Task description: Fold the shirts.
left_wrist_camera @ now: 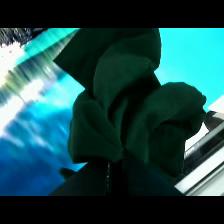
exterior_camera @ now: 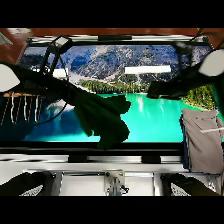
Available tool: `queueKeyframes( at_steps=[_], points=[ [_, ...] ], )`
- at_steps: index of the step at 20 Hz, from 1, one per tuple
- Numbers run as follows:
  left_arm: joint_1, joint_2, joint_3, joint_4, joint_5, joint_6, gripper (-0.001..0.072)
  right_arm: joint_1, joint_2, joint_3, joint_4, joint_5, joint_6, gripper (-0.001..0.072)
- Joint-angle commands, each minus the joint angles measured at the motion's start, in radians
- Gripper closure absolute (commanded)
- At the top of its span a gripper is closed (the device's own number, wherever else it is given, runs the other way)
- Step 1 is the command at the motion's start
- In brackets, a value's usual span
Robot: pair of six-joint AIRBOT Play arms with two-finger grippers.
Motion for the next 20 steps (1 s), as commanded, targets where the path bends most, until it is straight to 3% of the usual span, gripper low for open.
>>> queueKeyframes(
  at_steps=[1, 4, 8, 13, 17, 18, 19, 20],
  points=[
    [-0.002, 0.093, -0.137, 0.021, -0.022, -0.043, 0.0671, 0.013, -0.161, -0.155, 0.177, -0.262, -0.031, 0.0049],
    [-0.002, 0.127, -0.246, 0.021, -0.021, -0.047, 0.0671, 0.069, -0.324, -0.155, 0.220, -0.391, -0.012, 0.0050],
    [-0.002, 0.129, -0.312, 0.021, 0.020, -0.046, 0.0671, 0.103, -0.474, -0.155, 0.343, -0.460, 0.021, 0.0049],
    [0.000, 0.129, -0.323, 0.025, 0.100, -0.045, 0.0671, 0.122, -0.502, -0.155, 0.384, -0.610, 0.082, 0.0049],
    [0.000, 0.129, -0.323, 0.026, 0.122, -0.030, 0.0671, 0.122, -0.534, -0.155, 0.378, -0.583, 0.127, 0.0057],
    [0.002, 0.129, -0.323, 0.028, 0.122, -0.030, 0.0671, 0.122, -0.534, -0.155, 0.377, -0.577, 0.122, 0.0178],
    [0.002, 0.129, -0.323, 0.037, 0.122, -0.030, 0.0671, 0.122, -0.529, -0.155, 0.378, -0.573, 0.120, 0.0486],
    [0.003, 0.129, -0.323, 0.049, 0.129, -0.030, 0.0671, 0.122, -0.515, -0.151, 0.382, -0.572, 0.110, 0.0641]
  ],
)
